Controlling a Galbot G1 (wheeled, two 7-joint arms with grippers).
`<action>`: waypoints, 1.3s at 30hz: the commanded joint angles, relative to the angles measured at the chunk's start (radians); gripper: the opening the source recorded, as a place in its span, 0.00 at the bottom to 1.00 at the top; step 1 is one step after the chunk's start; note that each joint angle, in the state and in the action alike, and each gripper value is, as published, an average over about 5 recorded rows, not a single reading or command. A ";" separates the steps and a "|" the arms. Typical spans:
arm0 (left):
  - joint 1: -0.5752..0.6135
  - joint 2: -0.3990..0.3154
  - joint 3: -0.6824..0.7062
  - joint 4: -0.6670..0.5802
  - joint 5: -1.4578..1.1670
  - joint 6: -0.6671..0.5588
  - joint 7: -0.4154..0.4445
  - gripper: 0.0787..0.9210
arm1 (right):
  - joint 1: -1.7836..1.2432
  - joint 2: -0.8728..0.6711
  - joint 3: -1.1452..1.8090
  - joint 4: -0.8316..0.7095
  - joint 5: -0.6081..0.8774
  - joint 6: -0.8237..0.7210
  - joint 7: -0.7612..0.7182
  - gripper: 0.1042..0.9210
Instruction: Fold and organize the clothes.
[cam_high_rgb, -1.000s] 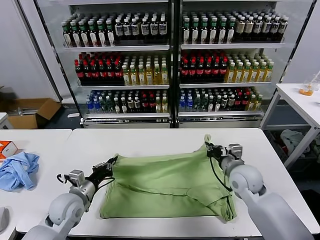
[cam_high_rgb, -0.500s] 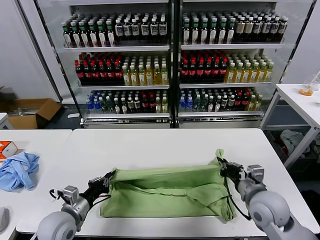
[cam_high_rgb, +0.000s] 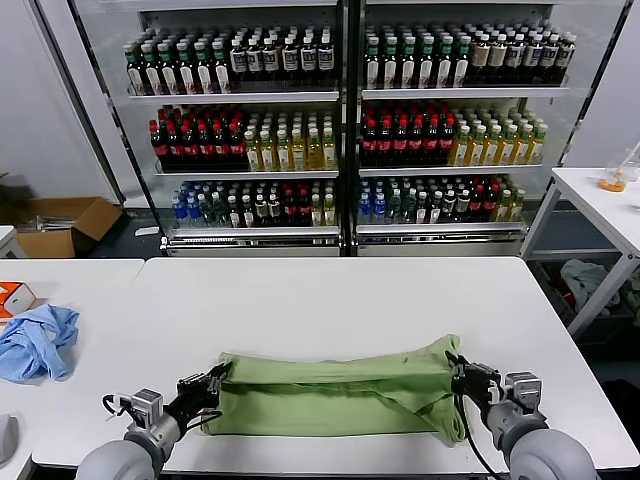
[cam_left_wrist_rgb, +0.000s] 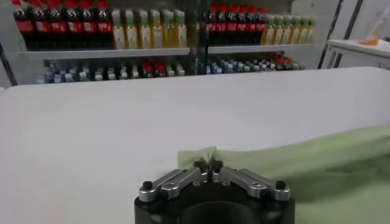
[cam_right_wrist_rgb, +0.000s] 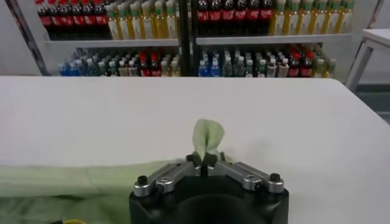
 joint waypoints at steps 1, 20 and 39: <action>0.051 -0.036 -0.001 -0.048 0.133 -0.040 -0.058 0.15 | -0.048 0.012 -0.007 0.027 -0.066 0.000 0.002 0.26; 0.100 -0.202 0.068 -0.047 0.343 -0.033 -0.208 0.80 | -0.122 0.010 0.042 0.082 -0.090 0.001 0.003 0.87; 0.113 -0.183 0.008 -0.047 0.184 0.009 -0.142 0.35 | -0.137 0.015 0.056 0.102 -0.079 0.001 0.008 0.88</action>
